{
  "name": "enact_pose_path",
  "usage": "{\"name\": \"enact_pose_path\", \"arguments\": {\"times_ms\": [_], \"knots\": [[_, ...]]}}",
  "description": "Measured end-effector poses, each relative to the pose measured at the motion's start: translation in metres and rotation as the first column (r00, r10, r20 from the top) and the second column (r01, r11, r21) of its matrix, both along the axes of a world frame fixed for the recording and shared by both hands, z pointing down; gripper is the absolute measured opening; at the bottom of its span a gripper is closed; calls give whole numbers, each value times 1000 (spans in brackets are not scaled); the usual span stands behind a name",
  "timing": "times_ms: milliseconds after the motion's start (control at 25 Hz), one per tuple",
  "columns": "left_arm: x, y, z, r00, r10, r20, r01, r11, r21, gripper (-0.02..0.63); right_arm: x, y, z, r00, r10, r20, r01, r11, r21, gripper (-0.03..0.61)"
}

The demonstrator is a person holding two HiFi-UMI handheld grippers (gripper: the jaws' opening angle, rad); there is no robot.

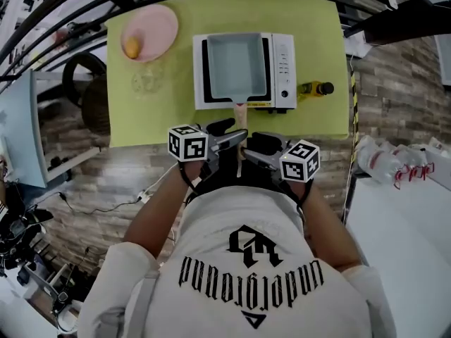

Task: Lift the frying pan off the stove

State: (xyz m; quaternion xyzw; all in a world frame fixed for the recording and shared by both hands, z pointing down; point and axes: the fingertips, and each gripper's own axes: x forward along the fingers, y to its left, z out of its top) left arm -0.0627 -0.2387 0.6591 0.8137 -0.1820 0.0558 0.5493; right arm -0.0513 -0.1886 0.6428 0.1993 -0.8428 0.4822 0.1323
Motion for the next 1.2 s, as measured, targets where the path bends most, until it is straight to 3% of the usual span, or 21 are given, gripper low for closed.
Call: {"name": "enact_pose_path", "arguments": {"times_ms": [400,760,1080,1200], "knots": [[15,-10,21,994,32,-107,-40,996,-79,328,-20,7,23,994,-77,81,84,993,-89,285],[33,-10,28,974,59,-217,-90,987,-135,322,-37,7,32,977,-135,163,158,978,-134,252],[37,-14,25,967,64,-246,-99,986,-131,188,-45,12,31,953,-191,235,229,962,-148,184],[38,-13,25,964,58,-259,-95,987,-129,179,-46,14,31,951,-201,237,238,961,-138,181]]}}
